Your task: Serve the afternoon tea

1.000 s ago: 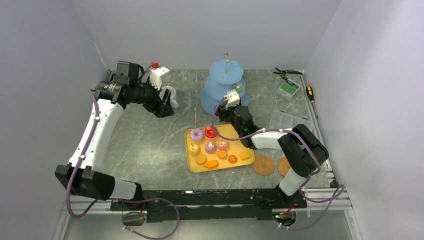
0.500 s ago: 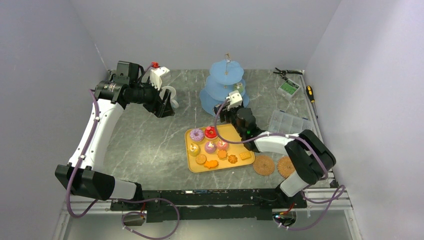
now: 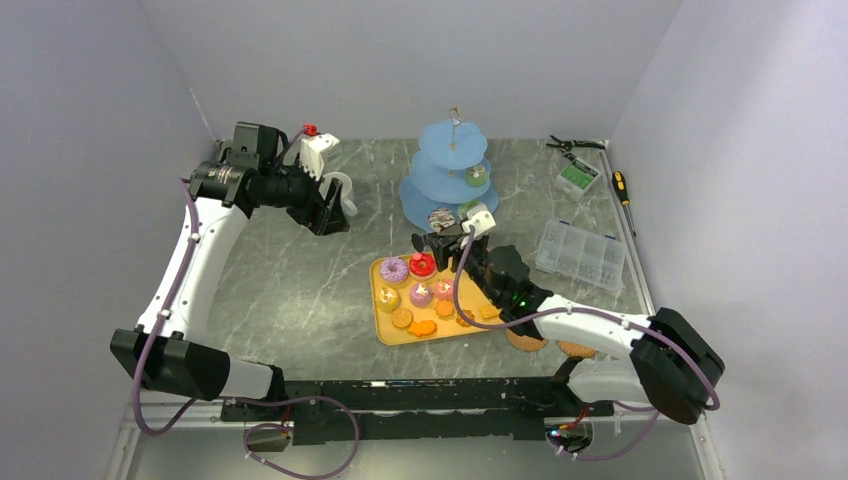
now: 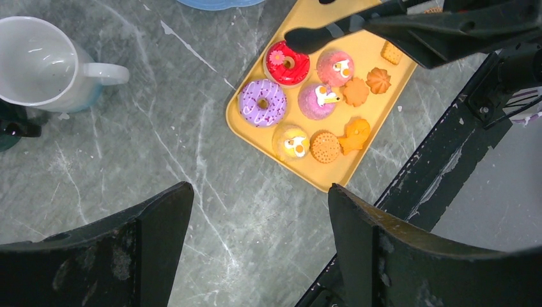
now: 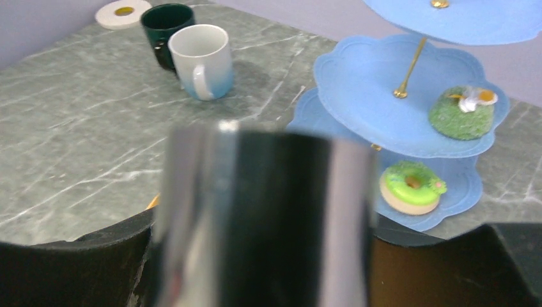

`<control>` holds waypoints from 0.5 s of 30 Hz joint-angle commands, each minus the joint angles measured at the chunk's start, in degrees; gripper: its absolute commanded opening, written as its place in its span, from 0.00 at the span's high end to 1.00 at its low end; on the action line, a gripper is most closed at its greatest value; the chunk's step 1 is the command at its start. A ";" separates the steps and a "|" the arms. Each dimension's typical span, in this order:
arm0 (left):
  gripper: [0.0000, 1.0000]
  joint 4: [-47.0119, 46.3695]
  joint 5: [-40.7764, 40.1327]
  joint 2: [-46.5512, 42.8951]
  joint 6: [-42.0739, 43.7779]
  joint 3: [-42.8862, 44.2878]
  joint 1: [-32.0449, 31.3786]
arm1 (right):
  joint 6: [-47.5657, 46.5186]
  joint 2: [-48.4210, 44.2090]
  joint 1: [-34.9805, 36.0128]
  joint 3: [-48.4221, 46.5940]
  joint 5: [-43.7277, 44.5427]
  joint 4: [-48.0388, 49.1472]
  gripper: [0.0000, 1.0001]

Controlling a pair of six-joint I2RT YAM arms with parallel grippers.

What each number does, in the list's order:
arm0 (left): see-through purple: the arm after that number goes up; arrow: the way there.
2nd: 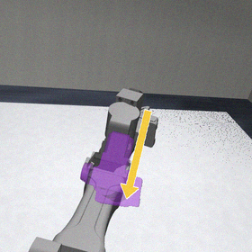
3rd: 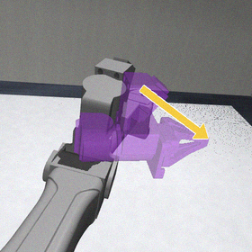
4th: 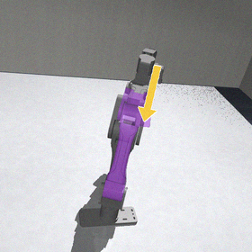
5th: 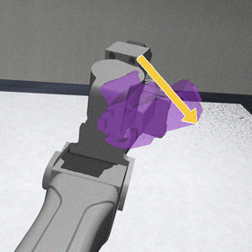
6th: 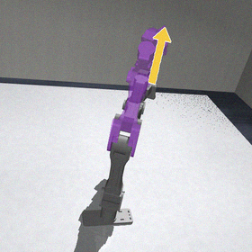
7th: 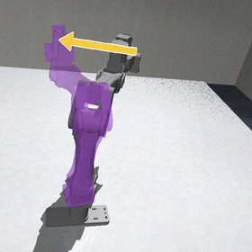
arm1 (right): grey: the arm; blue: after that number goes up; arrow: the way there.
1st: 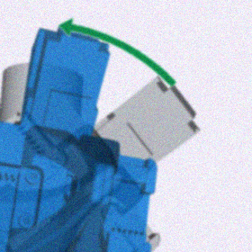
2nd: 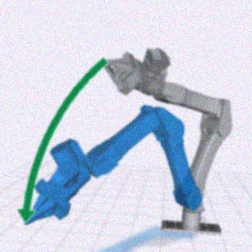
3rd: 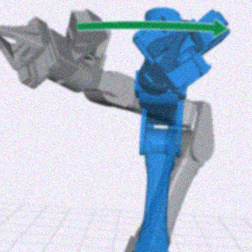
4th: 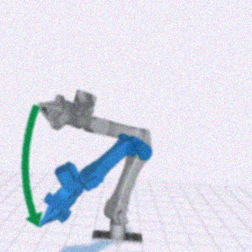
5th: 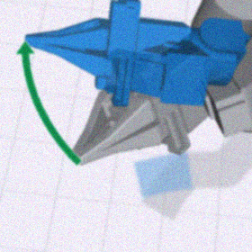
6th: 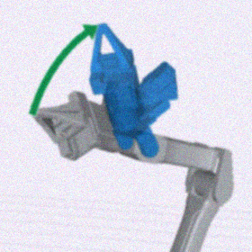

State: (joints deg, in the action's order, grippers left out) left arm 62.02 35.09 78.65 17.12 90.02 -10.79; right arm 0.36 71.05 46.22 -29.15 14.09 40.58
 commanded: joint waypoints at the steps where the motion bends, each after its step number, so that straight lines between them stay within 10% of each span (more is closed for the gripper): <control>1: 0.17 -0.01 1.97 0.61 -0.73 2.00 0.28 | 4.03 -2.96 2.48 1.81 -0.57 -1.52 0.35; 15: 0.17 0.44 1.91 0.17 -0.98 2.72 0.33 | 3.53 2.94 5.26 1.20 -0.41 -0.75 0.36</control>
State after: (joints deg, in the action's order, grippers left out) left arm 62.04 35.33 79.46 16.71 90.30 -10.79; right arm 3.99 74.00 51.27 -27.35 13.19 37.23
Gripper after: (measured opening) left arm 0.832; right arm 0.650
